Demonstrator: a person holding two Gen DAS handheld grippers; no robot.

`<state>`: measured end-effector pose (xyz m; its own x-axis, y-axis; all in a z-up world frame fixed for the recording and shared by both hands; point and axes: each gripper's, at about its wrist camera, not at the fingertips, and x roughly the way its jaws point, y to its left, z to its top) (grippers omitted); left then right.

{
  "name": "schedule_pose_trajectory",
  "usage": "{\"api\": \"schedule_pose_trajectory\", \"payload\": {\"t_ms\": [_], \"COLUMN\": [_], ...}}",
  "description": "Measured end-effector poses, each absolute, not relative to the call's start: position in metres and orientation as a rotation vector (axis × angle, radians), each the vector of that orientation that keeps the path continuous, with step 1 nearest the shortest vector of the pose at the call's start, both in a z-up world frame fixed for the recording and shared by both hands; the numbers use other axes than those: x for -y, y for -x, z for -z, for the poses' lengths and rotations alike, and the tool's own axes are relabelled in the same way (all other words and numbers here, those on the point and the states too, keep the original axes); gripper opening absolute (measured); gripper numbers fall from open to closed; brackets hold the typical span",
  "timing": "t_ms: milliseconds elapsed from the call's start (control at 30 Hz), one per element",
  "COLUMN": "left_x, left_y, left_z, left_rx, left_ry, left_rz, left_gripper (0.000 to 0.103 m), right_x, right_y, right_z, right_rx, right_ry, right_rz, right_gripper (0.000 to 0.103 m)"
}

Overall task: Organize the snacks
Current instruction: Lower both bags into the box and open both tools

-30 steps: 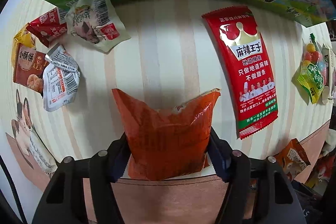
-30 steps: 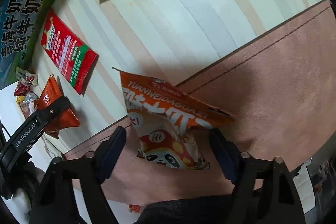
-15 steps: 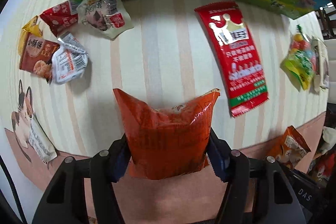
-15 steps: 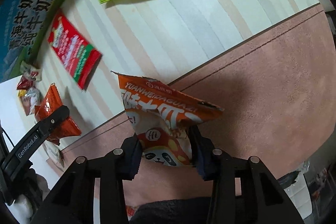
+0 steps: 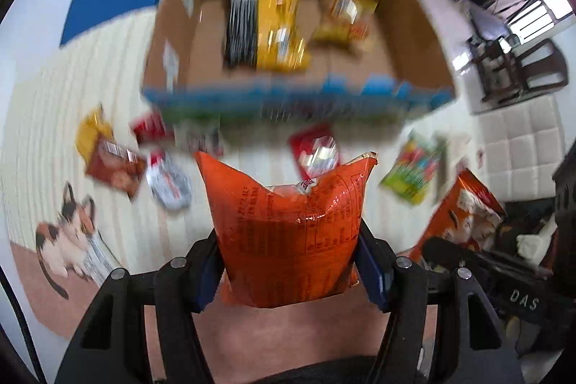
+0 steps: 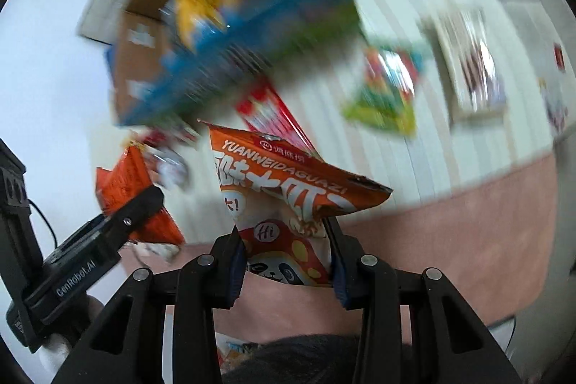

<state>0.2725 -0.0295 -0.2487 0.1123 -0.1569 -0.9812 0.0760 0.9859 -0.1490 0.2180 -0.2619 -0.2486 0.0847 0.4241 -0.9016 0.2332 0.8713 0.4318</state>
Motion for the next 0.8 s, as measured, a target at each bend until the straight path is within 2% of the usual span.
{"api": "schedule_pose_trajectory", "payload": {"t_ms": [167, 300, 500, 800], "left_x": [0.032, 0.024, 0.011, 0.011], "left_y": [-0.333, -0.386, -0.439, -0.461], "left_z": [0.208, 0.208, 0.252, 0.328], "left_rx": [-1.391, -1.395, -1.515, -1.709], "left_ry": [0.050, 0.025, 0.059, 0.110], "left_rz": [0.189, 0.150, 0.121, 0.130], "left_gripper": [0.062, 0.062, 0.062, 0.062], "right_x": [0.246, 0.224, 0.201, 0.178], "right_y": [-0.292, -0.349, -0.410, -0.429], "right_z": [0.192, 0.180, 0.219, 0.299], "right_rx": [-1.419, -1.404, -1.487, -1.635], "right_ry": [-0.432, -0.307, -0.191, -0.146], "right_rz": [-0.218, -0.223, -0.200, -0.204], "right_gripper": [0.042, 0.042, 0.042, 0.042]}}
